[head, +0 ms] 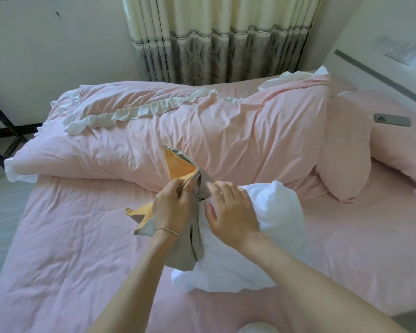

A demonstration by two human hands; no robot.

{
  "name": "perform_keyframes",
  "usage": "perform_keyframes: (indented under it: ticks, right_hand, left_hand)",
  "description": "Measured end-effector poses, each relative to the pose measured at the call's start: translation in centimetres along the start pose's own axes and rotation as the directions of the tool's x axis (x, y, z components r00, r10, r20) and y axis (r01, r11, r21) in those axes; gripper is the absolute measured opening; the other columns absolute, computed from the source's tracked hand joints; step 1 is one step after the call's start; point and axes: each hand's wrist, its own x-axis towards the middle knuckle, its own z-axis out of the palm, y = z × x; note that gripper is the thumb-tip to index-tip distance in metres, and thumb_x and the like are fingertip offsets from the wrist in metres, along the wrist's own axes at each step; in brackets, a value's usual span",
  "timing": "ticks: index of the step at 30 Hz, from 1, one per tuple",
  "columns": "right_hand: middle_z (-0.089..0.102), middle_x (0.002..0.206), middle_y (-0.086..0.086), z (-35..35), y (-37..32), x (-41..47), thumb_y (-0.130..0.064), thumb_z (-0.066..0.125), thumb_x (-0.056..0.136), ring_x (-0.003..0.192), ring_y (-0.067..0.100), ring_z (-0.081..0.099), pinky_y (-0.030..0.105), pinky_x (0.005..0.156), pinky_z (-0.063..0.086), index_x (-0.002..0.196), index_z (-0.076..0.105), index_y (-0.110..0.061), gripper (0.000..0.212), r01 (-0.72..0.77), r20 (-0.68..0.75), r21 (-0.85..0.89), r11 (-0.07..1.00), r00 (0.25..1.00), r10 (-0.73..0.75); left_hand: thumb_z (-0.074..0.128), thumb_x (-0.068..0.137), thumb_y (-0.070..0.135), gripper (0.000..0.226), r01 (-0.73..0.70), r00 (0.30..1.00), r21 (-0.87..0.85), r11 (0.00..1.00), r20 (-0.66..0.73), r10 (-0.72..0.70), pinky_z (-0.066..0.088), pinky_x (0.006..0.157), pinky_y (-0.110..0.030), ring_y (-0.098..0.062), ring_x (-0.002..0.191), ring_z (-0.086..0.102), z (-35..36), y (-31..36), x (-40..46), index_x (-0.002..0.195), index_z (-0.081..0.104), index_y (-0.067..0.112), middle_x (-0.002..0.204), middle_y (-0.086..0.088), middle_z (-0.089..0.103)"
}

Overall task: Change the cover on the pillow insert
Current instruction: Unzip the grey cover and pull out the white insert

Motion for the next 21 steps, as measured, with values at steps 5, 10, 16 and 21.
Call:
perform_keyframes:
  ticks: [5,10,16,21]
  right_hand:
    - [0.052,0.061,0.003,1.5,3.6,-2.2,-0.034,0.04,0.092,0.06,0.024,0.049,0.032,0.061,0.028,0.066,0.055,-0.013,0.036,0.209,0.05,-0.208,0.956,0.978,-0.203]
    - [0.051,0.055,0.002,0.1,6.1,0.0,-0.03,0.021,0.101,0.056,0.025,0.049,0.033,0.058,0.027,0.063,0.054,-0.011,0.054,0.181,-0.035,-0.142,0.973,0.982,-0.188]
    - [0.046,0.049,0.005,-1.3,7.3,1.0,-0.03,0.02,0.102,0.048,0.027,0.045,0.032,0.056,0.023,0.058,0.051,-0.008,0.058,0.133,-0.135,-0.113,0.985,0.98,-0.147]
    - [0.049,0.054,0.015,-2.0,10.6,0.7,-0.03,0.028,0.099,0.048,0.032,0.051,0.036,0.057,0.027,0.063,0.055,-0.003,0.053,-0.064,-0.158,-0.07,0.995,0.986,0.052]
  left_hand:
    - [0.056,0.09,0.02,0.039,0.079,0.997,-0.088,0.993,0.01,-0.078,0.027,0.056,-0.029,-0.01,0.052,0.036,-0.8,-2.2,-0.3,0.054,0.042,0.02,0.051,0.006,0.036]
    - [0.055,0.091,0.02,0.029,0.202,0.97,-0.239,0.95,-0.088,-0.228,0.034,0.065,-0.029,-0.012,0.061,0.044,-1.9,-3.5,0.7,0.062,0.057,0.02,0.057,0.006,0.05]
    - [0.056,0.09,0.026,0.016,0.259,0.928,-0.206,0.944,-0.216,-0.302,0.039,0.099,-0.043,-0.022,0.084,0.057,-4.2,-5.1,2.8,0.08,0.066,0.018,0.071,0.007,0.062]
    - [0.049,0.094,0.022,0.032,0.427,0.792,-0.178,0.886,-0.4,-0.462,0.04,0.082,-0.037,-0.038,0.104,0.055,-8.4,-8.5,4.5,0.105,0.064,-0.004,0.108,-0.027,0.062]
